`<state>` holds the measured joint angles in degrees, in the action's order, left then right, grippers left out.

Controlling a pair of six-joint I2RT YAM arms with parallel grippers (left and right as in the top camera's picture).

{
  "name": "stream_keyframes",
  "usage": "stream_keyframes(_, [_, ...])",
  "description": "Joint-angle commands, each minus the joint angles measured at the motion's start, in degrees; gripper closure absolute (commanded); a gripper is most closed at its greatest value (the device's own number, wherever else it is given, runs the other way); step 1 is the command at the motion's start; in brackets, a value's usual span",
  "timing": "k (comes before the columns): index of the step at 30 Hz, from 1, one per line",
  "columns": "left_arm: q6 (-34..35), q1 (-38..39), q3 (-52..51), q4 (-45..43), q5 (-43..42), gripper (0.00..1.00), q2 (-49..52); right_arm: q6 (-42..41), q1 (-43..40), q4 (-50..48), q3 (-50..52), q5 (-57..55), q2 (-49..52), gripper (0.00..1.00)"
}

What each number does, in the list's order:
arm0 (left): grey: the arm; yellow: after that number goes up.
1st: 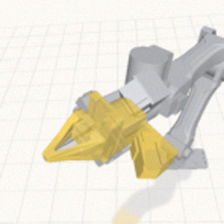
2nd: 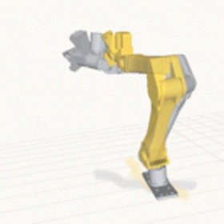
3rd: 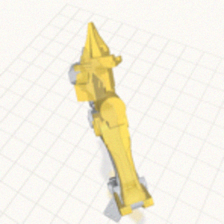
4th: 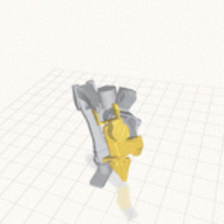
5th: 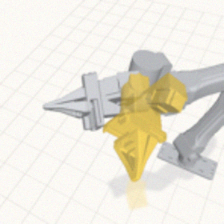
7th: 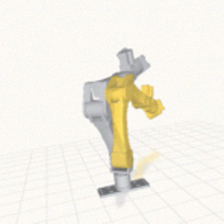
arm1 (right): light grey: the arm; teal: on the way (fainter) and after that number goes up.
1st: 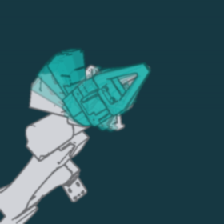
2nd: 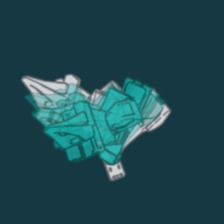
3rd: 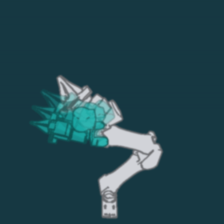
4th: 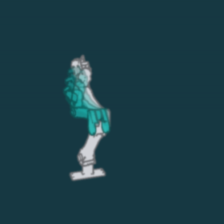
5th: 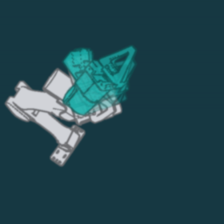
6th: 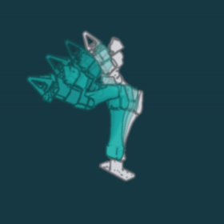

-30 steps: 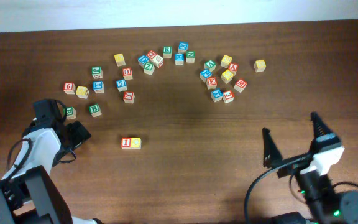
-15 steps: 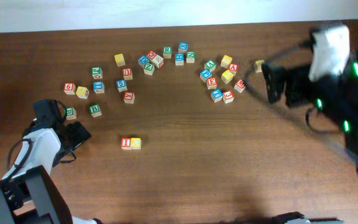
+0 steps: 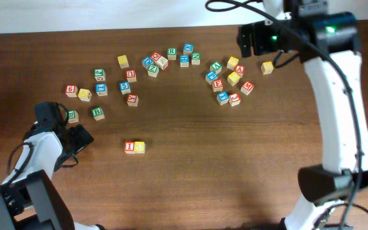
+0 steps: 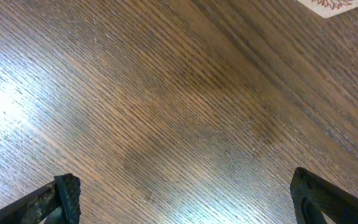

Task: Spell out ICRA
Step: 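Move the right gripper forward toward the far block cluster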

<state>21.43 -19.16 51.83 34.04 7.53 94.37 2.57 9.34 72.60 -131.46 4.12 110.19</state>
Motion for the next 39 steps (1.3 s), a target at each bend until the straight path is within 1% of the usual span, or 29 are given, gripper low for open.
stream_keyframes(1, [0.17,-0.31,-0.37,0.04,0.44,0.01,-0.59,0.57,-0.37,0.2,-1.2,-0.26,3.48,0.02])
stream_keyframes(2, [0.17,-0.31,-0.37,0.04,0.42,0.01,-0.59,0.57,-0.37,0.87,-1.2,-0.15,4.17,0.01])
stream_keyframes(3, [0.17,-0.31,-0.37,0.04,0.44,0.0,-0.59,0.57,-0.37,1.62,-1.2,-0.02,4.96,0.08])
stream_keyframes(4, [0.17,-0.31,-0.37,0.04,0.42,0.01,-0.59,0.55,-0.35,2.21,-1.2,-0.02,5.53,0.21])
stream_keyframes(5, [0.17,-0.31,-0.37,0.04,0.42,0.01,-0.59,0.55,-0.37,2.51,-1.03,-0.04,5.99,0.44])
stream_keyframes(6, [0.17,-0.28,-0.37,0.04,0.44,0.01,-0.59,0.55,-0.37,2.6,-1.01,-0.04,6.05,0.62])
stream_keyframes(7, [0.17,-0.31,-0.37,0.04,0.42,0.01,-0.59,0.52,-0.37,2.64,-0.96,-0.02,6.25,0.85])
stream_keyframes(8, [0.17,-0.31,-0.37,0.04,0.42,0.01,-0.59,0.35,-0.37,2.75,-0.96,-0.04,6.34,0.93])
stream_keyframes(9, [0.17,-0.31,-0.37,0.04,0.42,0.01,-0.59,0.33,-0.37,3.06,-0.96,0.13,6.45,0.96])
stream_keyframes(13, [0.17,-0.31,-0.37,0.04,0.42,0.01,-0.59,0.35,-0.37,4.15,-0.52,0.83,6.56,0.96])
stream_keyframes(18, [0.17,-0.31,-0.37,0.04,0.44,0.01,-0.59,0.35,-0.35,3.93,-0.22,5.86,7.26,0.96])
stream_keyframes(24, [0.17,-0.31,-0.37,0.04,0.42,0.01,-0.59,-0.59,-0.35,3.96,-0.22,6.27,8.15,0.96])
stream_keyframes(27, [0.17,-0.31,-0.37,0.04,0.42,0.01,-0.59,-3.15,-0.35,3.89,-0.22,6.27,8.26,0.96])
stream_keyframes(29, [0.17,-0.31,-0.37,0.04,0.44,0.01,-0.59,-4.5,-0.31,3.3,-0.22,6.25,8.28,0.94])
stream_keyframes(32, [0.17,-0.31,-0.37,0.04,0.44,0.01,-0.59,-10.69,0.09,1.25,-0.22,6.23,8.28,0.92])
stream_keyframes(35, [0.17,-0.28,-0.37,0.04,0.44,0.01,-0.59,-12.28,1.77,-0.52,-0.24,5.46,8.26,0.86])
stream_keyframes(39, [0.17,-0.28,-0.37,0.04,0.42,0.01,-0.59,-15.43,5.25,-3.04,-0.24,3.06,8.26,0.86])
